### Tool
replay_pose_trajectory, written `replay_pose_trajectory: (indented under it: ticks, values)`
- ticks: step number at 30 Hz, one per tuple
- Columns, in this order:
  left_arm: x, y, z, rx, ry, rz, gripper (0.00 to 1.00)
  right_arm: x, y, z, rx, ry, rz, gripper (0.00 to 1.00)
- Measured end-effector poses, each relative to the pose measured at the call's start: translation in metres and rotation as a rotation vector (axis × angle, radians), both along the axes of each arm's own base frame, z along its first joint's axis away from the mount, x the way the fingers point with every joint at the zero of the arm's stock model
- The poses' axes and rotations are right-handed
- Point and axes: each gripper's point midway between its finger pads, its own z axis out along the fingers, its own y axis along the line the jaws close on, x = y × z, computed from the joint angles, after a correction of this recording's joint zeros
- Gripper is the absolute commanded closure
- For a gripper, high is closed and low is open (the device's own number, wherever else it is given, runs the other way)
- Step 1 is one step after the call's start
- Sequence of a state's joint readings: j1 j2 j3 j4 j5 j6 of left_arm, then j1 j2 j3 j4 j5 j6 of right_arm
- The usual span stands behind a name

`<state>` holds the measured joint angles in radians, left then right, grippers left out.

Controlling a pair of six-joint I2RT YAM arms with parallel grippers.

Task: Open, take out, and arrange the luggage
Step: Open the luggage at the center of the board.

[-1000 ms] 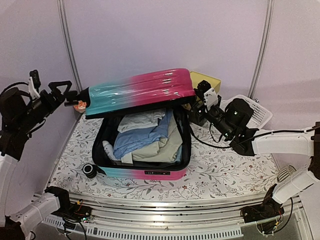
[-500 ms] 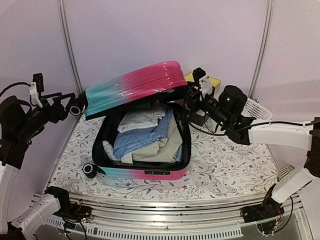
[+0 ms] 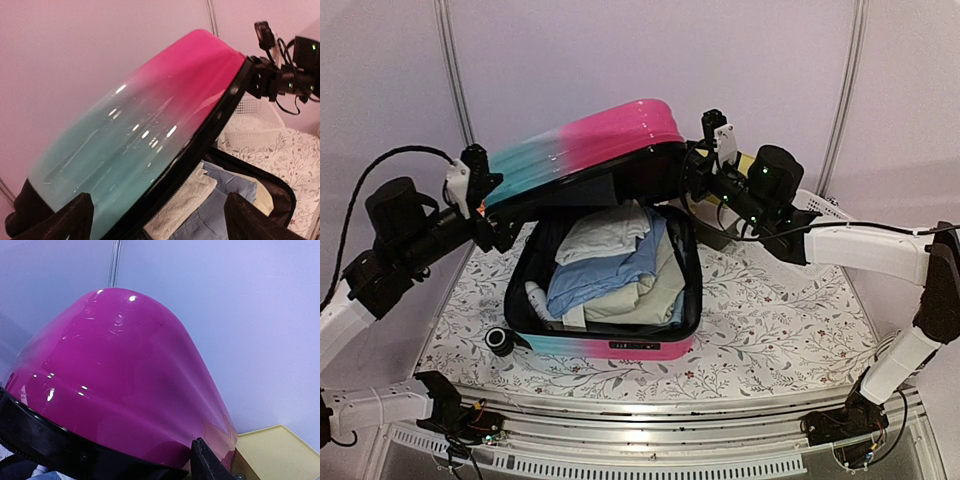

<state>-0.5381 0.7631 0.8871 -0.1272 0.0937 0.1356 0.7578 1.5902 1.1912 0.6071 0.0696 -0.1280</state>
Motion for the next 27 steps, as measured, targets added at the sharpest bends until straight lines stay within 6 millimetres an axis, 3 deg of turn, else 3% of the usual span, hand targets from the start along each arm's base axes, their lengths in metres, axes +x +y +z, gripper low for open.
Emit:
replay_pose_trajectory:
  ticks: [5,9,14,19,24,27]
  values:
    - [0.015,-0.034,-0.022,0.225,-0.085,0.042,0.03,0.004,0.002,0.006,0.021,0.009,0.012,0.62]
    - [0.032,-0.047,-0.036,0.391,-0.151,0.127,0.06,0.005,0.002,0.005,0.022,0.015,0.016,0.62]
    - [0.054,-0.046,-0.021,0.482,-0.245,0.283,0.18,0.008,-0.001,0.003,0.021,0.025,0.012,0.62]
    - [0.066,-0.035,-0.007,0.538,-0.314,0.410,0.52,0.007,-0.001,0.003,0.023,0.026,0.016,0.60]
    - [0.074,-0.031,0.009,0.586,-0.351,0.473,0.92,0.007,-0.005,-0.001,0.027,0.061,0.016,0.48]
    - [0.086,-0.016,0.027,0.609,-0.364,0.570,1.00,0.006,-0.017,-0.015,0.026,0.124,0.003,0.43]
